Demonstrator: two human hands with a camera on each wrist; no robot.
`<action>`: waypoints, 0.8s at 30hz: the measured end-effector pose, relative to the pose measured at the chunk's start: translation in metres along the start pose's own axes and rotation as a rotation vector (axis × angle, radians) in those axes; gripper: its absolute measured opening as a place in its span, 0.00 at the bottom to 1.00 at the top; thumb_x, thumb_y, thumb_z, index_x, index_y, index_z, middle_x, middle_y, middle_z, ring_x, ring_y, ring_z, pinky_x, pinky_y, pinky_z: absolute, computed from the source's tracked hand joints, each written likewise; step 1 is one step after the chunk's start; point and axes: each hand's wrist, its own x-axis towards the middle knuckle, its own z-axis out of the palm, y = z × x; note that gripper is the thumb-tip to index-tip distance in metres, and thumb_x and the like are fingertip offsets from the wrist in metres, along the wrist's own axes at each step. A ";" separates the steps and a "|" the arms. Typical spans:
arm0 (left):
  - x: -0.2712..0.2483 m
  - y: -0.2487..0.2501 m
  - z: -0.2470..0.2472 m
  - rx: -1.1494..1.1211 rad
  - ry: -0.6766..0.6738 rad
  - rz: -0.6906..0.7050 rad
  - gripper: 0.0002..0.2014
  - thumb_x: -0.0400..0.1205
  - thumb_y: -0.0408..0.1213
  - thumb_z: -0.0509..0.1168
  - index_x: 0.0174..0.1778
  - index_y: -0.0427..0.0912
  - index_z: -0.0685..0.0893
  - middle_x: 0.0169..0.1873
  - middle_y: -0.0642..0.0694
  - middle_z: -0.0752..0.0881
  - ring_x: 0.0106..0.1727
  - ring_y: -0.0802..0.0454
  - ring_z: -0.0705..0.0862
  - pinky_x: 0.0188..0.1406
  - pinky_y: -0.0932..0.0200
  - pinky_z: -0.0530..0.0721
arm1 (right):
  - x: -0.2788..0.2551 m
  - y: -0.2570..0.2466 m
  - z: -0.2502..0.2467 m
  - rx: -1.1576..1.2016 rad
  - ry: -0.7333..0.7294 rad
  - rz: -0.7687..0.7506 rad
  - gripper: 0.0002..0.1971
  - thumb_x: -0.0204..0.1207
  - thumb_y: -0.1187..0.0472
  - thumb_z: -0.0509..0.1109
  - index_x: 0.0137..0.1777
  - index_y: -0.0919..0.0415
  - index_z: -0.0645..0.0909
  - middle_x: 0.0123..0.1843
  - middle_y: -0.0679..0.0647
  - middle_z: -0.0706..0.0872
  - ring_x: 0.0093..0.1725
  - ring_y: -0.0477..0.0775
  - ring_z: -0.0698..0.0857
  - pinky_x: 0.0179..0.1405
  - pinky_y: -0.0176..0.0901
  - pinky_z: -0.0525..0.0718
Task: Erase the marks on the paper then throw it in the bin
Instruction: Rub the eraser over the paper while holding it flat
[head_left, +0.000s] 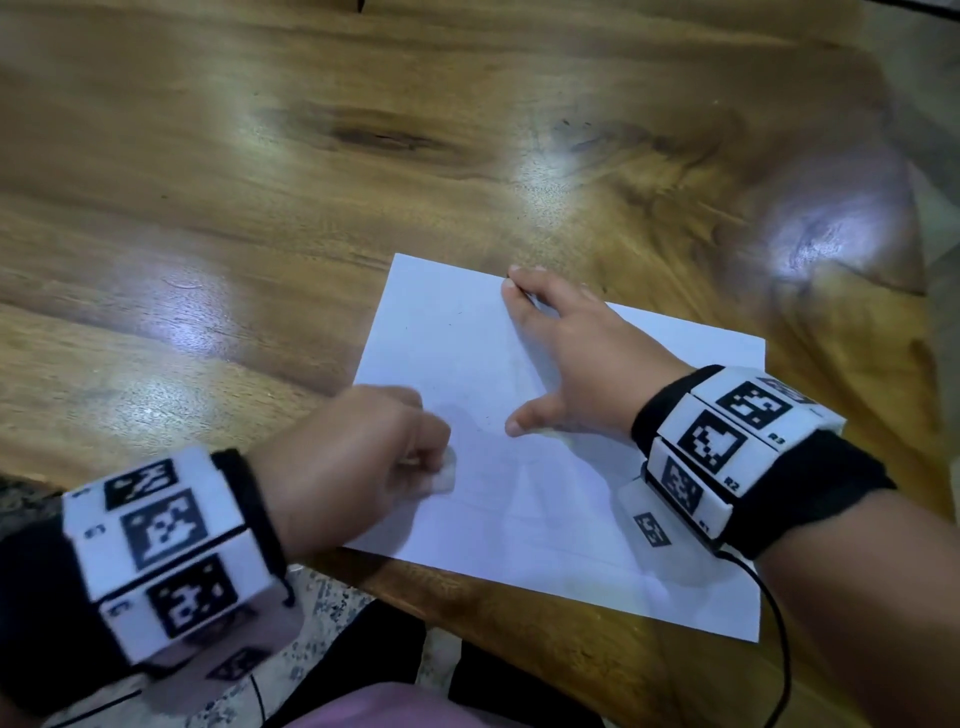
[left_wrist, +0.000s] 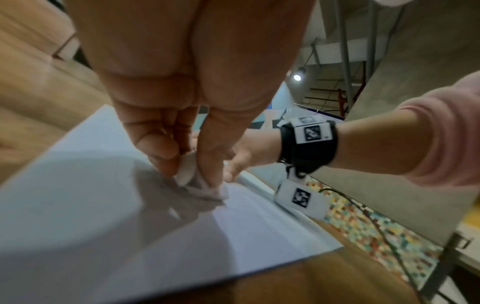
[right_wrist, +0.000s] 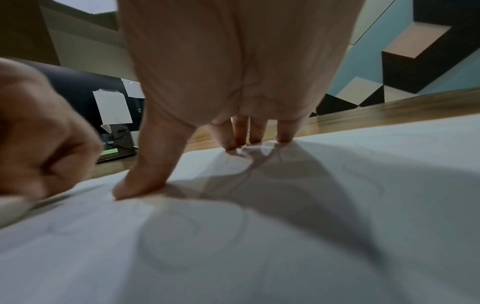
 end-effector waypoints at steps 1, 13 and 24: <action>-0.001 0.001 0.000 -0.002 -0.042 -0.015 0.07 0.71 0.40 0.72 0.30 0.44 0.83 0.26 0.56 0.75 0.27 0.63 0.74 0.30 0.75 0.69 | 0.000 0.000 0.000 -0.002 0.002 -0.001 0.60 0.62 0.40 0.78 0.83 0.58 0.41 0.84 0.45 0.41 0.83 0.48 0.42 0.80 0.38 0.44; 0.000 0.009 0.012 -0.003 -0.095 0.026 0.01 0.69 0.39 0.64 0.32 0.47 0.79 0.33 0.50 0.77 0.36 0.50 0.79 0.37 0.54 0.78 | 0.000 -0.001 -0.002 -0.012 -0.010 0.008 0.59 0.62 0.40 0.77 0.83 0.57 0.41 0.84 0.45 0.40 0.83 0.48 0.41 0.82 0.41 0.45; -0.012 -0.002 0.011 0.004 -0.078 0.046 0.05 0.71 0.43 0.66 0.32 0.50 0.76 0.30 0.54 0.74 0.31 0.56 0.77 0.32 0.58 0.77 | 0.000 0.000 -0.002 0.001 -0.012 0.008 0.59 0.63 0.40 0.77 0.83 0.57 0.40 0.84 0.44 0.39 0.82 0.45 0.39 0.80 0.38 0.42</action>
